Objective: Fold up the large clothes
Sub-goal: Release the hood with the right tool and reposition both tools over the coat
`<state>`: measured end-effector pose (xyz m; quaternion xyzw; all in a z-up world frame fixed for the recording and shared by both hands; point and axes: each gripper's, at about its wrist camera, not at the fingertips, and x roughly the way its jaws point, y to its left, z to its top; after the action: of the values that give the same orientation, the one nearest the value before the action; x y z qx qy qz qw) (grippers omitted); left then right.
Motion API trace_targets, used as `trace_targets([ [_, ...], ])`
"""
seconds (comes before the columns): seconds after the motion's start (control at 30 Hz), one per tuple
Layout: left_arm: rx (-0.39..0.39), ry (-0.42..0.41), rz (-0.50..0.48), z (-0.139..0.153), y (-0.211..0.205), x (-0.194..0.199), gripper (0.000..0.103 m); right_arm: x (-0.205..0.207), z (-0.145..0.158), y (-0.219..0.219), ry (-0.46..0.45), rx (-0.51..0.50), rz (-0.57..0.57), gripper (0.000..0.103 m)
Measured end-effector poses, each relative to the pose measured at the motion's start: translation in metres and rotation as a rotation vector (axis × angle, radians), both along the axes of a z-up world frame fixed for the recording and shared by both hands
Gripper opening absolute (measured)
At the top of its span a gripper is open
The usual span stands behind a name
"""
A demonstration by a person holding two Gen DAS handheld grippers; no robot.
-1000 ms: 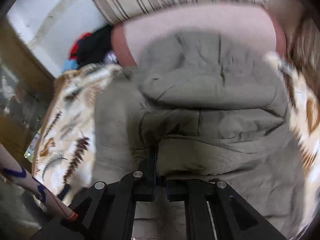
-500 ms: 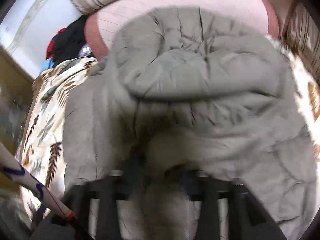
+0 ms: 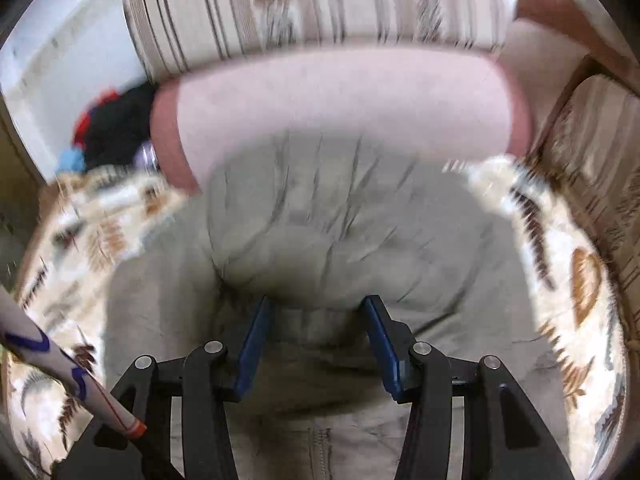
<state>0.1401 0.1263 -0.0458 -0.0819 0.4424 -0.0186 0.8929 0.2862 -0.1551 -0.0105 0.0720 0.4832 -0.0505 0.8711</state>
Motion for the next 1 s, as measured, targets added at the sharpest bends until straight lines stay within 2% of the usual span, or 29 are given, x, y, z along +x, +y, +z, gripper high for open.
trace_targets([
  [0.07, -0.004, 0.002, -0.012, 0.000, -0.001, 0.001, 0.094, 0.009, -0.030, 0.013, 0.072, -0.045, 0.039, 0.054],
  [0.13, -0.005, 0.006, -0.019, 0.000, -0.003, 0.003, 0.094, 0.014, -0.042, 0.022, 0.080, -0.110, 0.061, 0.054],
  [0.2, -0.008, 0.011, -0.026, -0.001, -0.003, 0.003, 0.094, 0.012, -0.036, 0.022, 0.066, -0.117, 0.060, 0.054],
  [0.3, -0.019, 0.012, -0.026, 0.000, 0.000, 0.004, 0.094, -0.012, -0.009, 0.015, -0.044, -0.046, 0.051, 0.054],
  [0.4, -0.032, 0.008, -0.014, 0.003, 0.007, 0.005, 0.094, -0.037, -0.002, 0.018, -0.071, 0.015, 0.084, 0.054],
  [0.47, -0.045, 0.014, -0.009, 0.003, 0.011, 0.007, 0.094, -0.049, -0.016, 0.026, -0.026, 0.028, 0.122, 0.054],
  [0.53, -0.064, 0.024, -0.009, 0.002, 0.016, 0.008, 0.094, -0.053, -0.040, 0.034, 0.056, 0.010, 0.158, 0.054],
  [0.6, -0.068, 0.022, -0.003, 0.002, 0.021, 0.007, 0.094, -0.060, -0.053, 0.033, 0.098, 0.003, 0.161, 0.054],
  [0.7, -0.083, 0.015, 0.000, 0.005, 0.030, 0.004, 0.094, -0.086, -0.042, 0.005, 0.068, 0.105, 0.129, 0.054],
  [0.77, -0.111, 0.019, -0.011, 0.006, 0.036, 0.002, 0.094, -0.108, -0.028, -0.022, 0.049, 0.107, 0.108, 0.055],
  [0.83, -0.156, 0.027, -0.021, 0.007, 0.043, -0.003, 0.094, -0.135, -0.014, -0.059, 0.026, 0.097, 0.067, 0.064],
  [0.9, -0.203, 0.041, -0.023, 0.006, 0.049, -0.008, 0.094, -0.161, -0.004, -0.095, 0.007, 0.101, 0.021, 0.078],
  [1.0, -0.306, 0.085, -0.037, 0.000, 0.059, -0.018, 0.094, -0.204, -0.002, -0.162, -0.005, 0.109, -0.061, 0.081],
])
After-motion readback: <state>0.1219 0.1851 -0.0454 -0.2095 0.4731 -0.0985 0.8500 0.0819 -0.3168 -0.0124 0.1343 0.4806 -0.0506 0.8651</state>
